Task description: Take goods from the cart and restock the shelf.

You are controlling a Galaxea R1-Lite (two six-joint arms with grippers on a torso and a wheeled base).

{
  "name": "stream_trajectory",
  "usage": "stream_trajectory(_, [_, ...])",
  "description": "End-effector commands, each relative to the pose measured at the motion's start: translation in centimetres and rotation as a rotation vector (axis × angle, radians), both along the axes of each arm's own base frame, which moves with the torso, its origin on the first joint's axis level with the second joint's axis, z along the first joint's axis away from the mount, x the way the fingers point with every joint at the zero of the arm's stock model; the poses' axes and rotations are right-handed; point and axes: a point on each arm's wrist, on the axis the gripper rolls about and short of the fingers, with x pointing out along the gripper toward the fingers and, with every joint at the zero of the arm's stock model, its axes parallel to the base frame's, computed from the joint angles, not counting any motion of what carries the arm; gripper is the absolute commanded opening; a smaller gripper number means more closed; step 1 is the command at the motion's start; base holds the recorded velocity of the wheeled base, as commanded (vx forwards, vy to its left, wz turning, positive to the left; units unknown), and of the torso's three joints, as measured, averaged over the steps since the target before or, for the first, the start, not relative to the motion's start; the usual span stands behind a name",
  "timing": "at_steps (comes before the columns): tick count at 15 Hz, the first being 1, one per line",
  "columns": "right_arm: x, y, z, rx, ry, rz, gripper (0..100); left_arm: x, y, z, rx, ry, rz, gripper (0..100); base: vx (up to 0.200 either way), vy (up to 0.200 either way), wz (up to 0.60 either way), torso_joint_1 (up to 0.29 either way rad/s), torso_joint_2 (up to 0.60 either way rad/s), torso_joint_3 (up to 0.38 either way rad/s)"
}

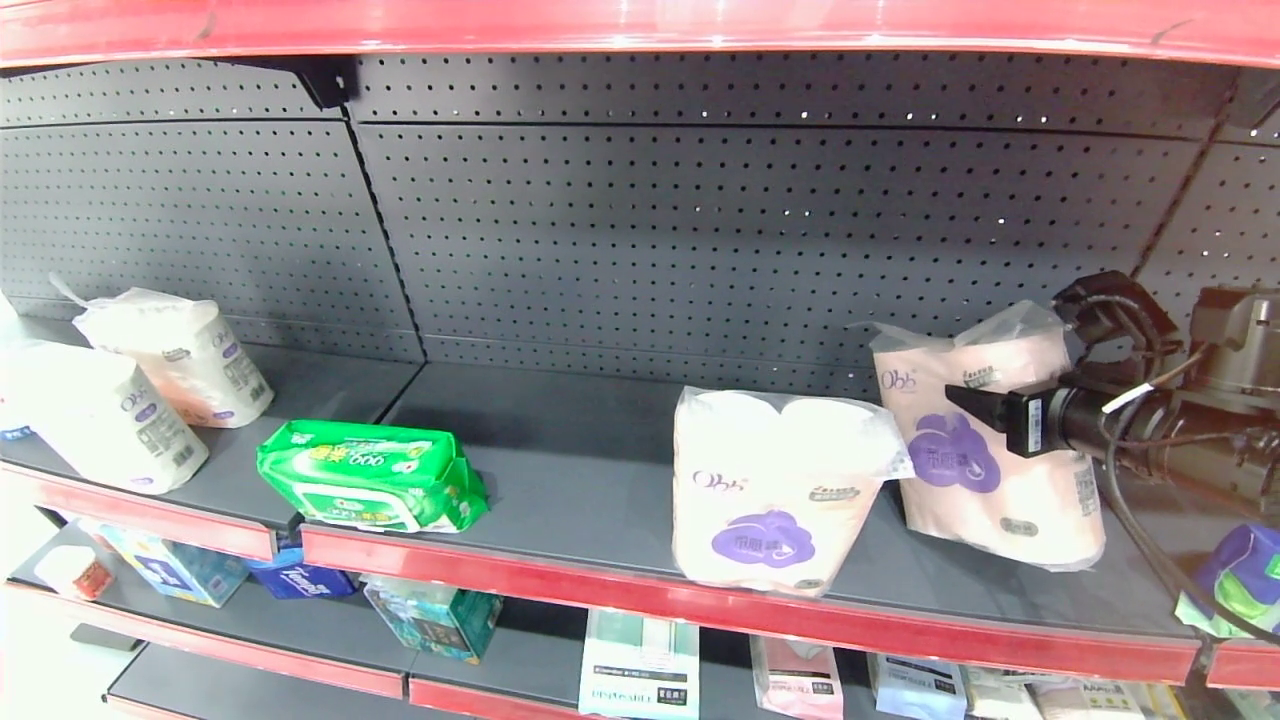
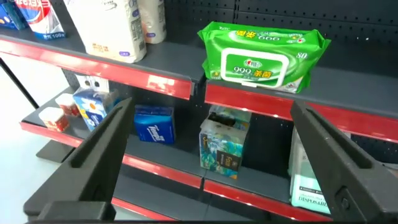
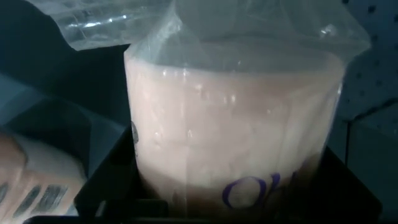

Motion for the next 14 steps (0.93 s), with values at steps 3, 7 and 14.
stream_trajectory(3, [1.7, -0.4, -0.2, 0.040, -0.036, 0.096, 0, 0.0, 0.0, 0.0, 0.000, 0.000, 0.001, 100, 0.000, 0.000, 0.00, 0.000, 0.00, 0.000])
stream_trajectory(7, [2.2, 0.0, 1.3, 0.072, -0.090, 0.193, 0, 0.0, 0.0, 0.0, 0.000, 0.000, 0.001, 100, 0.000, 0.000, 0.00, 0.000, 0.00, 0.000])
stream_trajectory(14, [4.3, 1.4, 0.3, 0.172, -0.082, 0.441, 0, 0.0, 0.0, 0.0, 0.000, 0.000, 0.001, 100, 0.000, 0.000, 0.00, 0.000, 0.00, 0.000])
